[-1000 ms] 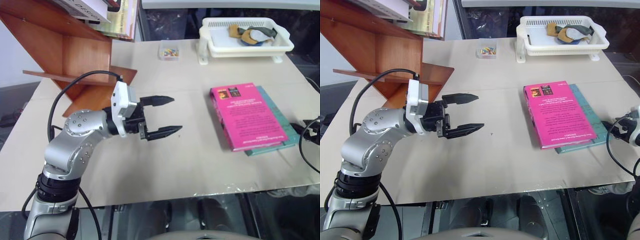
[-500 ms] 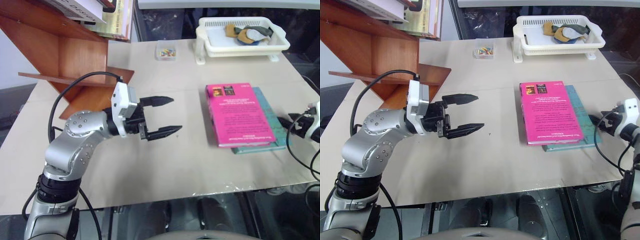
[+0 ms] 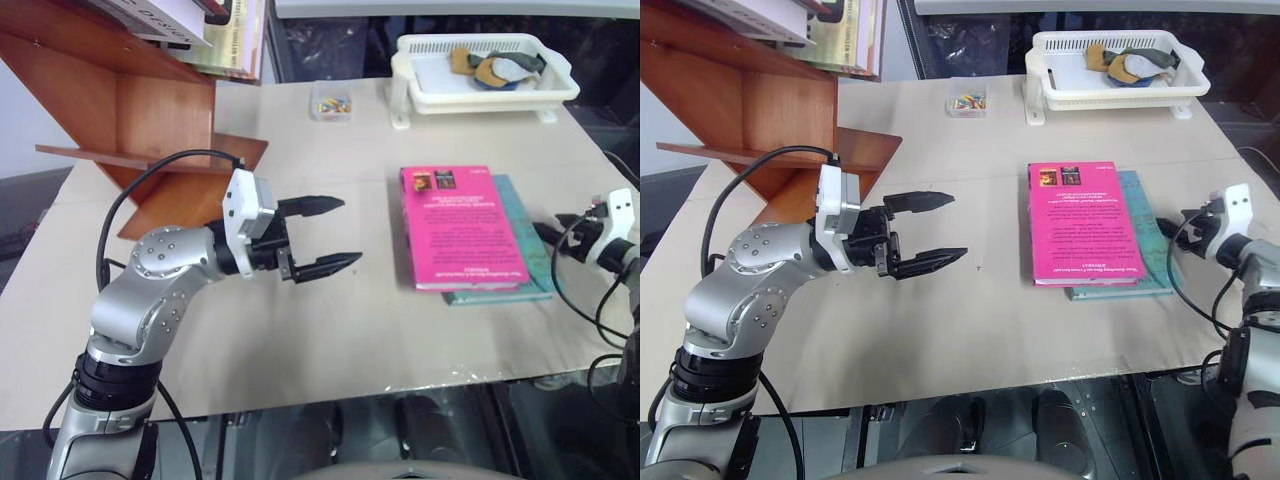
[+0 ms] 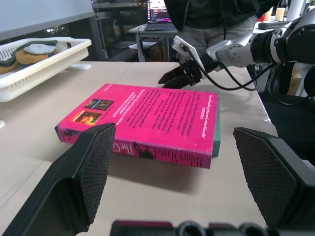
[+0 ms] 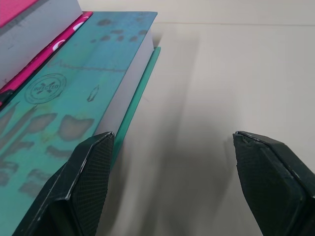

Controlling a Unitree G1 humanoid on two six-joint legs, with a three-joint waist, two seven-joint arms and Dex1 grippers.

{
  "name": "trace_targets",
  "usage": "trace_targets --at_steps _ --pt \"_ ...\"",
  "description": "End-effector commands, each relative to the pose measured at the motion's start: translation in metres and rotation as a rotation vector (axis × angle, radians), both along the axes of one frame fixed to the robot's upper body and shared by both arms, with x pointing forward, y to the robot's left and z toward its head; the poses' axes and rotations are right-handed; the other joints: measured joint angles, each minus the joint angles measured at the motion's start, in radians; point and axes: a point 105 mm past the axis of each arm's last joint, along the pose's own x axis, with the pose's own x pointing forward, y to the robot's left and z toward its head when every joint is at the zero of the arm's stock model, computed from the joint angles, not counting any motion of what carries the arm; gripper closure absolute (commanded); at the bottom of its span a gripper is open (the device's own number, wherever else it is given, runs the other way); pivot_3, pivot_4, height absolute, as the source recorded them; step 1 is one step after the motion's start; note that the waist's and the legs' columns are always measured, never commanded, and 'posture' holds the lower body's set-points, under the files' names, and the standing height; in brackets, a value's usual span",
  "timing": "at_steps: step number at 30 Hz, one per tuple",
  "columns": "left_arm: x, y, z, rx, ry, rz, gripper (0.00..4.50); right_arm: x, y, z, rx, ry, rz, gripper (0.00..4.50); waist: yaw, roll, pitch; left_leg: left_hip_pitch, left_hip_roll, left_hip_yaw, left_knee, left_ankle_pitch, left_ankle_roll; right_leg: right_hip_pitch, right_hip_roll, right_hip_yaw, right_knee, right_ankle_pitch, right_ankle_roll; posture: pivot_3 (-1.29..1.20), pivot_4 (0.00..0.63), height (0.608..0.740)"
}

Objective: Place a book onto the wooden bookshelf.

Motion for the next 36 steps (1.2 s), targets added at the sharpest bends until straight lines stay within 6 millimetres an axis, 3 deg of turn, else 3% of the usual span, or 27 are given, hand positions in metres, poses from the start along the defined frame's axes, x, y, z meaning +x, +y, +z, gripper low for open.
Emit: trace_targets --at_steps 1,10,17,21,27,31,36 --pt "-0.005 0.003 0.009 -0.006 -0.048 0.009 0.27 0.007 0.006 0.014 -0.015 -0.046 0.028 0.57 0.001 0.000 0.000 0.000 0.000 0.000 0.000 0.000 0.000 0.000 0.000 0.000 0.000 0.000 0.000 0.00 0.150 0.740" --pt "-0.006 0.006 0.008 -0.004 -0.048 0.034 0.27 0.010 0.026 0.015 -0.005 -0.039 0.132 0.57 0.002 0.000 0.000 -0.001 0.000 0.000 0.000 0.000 0.000 -0.001 -0.001 0.000 0.000 0.000 0.000 0.00 0.150 0.740" --pt "-0.006 0.007 0.006 -0.010 -0.043 0.049 0.27 0.007 0.014 0.029 -0.040 -0.085 0.123 0.57 0.002 0.000 0.000 -0.001 0.000 0.000 0.000 0.000 0.000 -0.001 -0.001 0.000 0.000 0.000 0.000 0.00 0.150 0.740" --pt "-0.003 0.007 0.004 -0.032 -0.022 0.064 0.27 -0.006 0.000 0.048 -0.068 -0.141 0.154 0.57 0.006 0.000 0.000 -0.001 0.000 0.000 0.000 0.000 0.000 -0.001 -0.002 0.000 0.000 0.000 0.000 0.00 0.150 0.740" --pt "0.005 0.004 0.004 -0.073 0.012 0.072 0.27 -0.039 0.000 0.077 -0.037 -0.184 0.312 0.57 0.010 0.000 0.000 -0.002 0.000 -0.001 0.000 0.000 0.000 -0.001 -0.002 -0.001 0.000 0.000 0.000 0.00 0.150 0.740" --pt "0.013 0.000 0.001 -0.075 0.030 0.070 0.27 -0.081 0.020 0.096 0.020 -0.191 0.439 0.57 0.020 0.001 0.000 -0.002 0.000 -0.002 0.000 0.000 0.000 -0.001 -0.002 -0.001 0.000 0.000 0.000 0.00 0.150 0.740" --pt "0.024 -0.007 -0.005 -0.076 0.065 0.074 0.27 -0.131 0.041 0.101 0.064 -0.139 0.506 0.57 0.033 0.002 -0.001 -0.003 0.000 -0.002 0.000 0.000 0.001 -0.002 -0.002 -0.001 0.000 0.000 0.000 0.00 0.150 0.740"
